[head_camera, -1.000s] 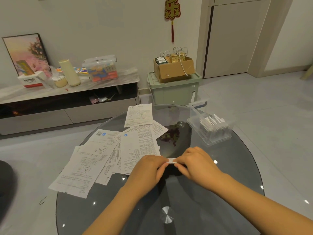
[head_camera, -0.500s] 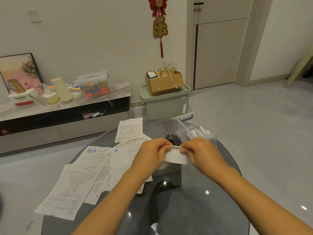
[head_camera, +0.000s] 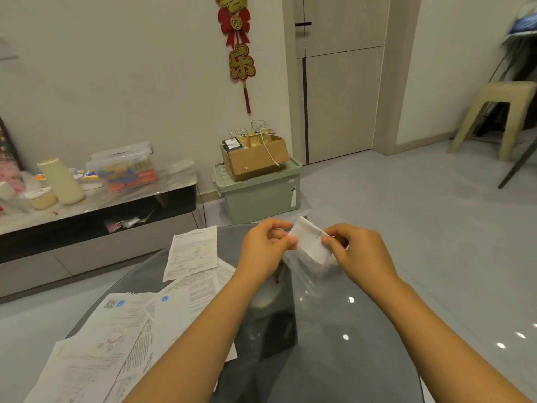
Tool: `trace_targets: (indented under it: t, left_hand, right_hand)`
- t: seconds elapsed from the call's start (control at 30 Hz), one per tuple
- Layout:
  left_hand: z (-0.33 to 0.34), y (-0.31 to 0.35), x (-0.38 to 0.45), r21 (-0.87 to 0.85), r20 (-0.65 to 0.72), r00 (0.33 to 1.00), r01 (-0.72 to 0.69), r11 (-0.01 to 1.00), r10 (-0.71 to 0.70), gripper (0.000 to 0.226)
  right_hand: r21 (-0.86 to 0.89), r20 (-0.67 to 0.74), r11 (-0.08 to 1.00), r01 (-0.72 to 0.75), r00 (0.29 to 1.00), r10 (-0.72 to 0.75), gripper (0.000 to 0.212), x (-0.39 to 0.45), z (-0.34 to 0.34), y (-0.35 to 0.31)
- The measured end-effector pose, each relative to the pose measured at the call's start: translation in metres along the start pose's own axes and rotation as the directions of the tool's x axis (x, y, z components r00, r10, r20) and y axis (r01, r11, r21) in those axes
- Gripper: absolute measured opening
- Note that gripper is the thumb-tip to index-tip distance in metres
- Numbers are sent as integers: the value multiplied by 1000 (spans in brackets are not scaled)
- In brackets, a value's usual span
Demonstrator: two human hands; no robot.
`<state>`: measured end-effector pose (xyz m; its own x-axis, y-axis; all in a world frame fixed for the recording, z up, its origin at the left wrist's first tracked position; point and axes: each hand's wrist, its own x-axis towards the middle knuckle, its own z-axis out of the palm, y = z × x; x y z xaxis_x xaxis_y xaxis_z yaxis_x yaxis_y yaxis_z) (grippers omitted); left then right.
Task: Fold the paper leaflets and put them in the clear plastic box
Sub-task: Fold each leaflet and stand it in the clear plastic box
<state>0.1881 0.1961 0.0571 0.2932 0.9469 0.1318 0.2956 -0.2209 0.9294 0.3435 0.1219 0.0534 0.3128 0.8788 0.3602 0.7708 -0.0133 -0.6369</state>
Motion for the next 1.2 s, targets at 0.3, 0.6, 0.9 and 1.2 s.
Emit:
trace_targets:
  t: [0.3,0.6,0.9,1.2]
  left_hand:
    - [39,-13,28,525,422,875,-449,723,237,36]
    - [60,-14,42,550,656,723,-653,520,215,63]
    - [60,-20,41,588,612,750,-643,491,249,82]
    - [58,-21,34,574,571,760,-640,510,311,79]
  right_hand:
    - [-73,-213,984,-160,967,142,14,16,1,20]
    - [-189,-166,963,-193,973,163,10,21,8,29]
    - [-358,-119,920,-159,985,124,22,26,15,27]
    - [-653,14,731,-197,963,271,11,40,18,5]
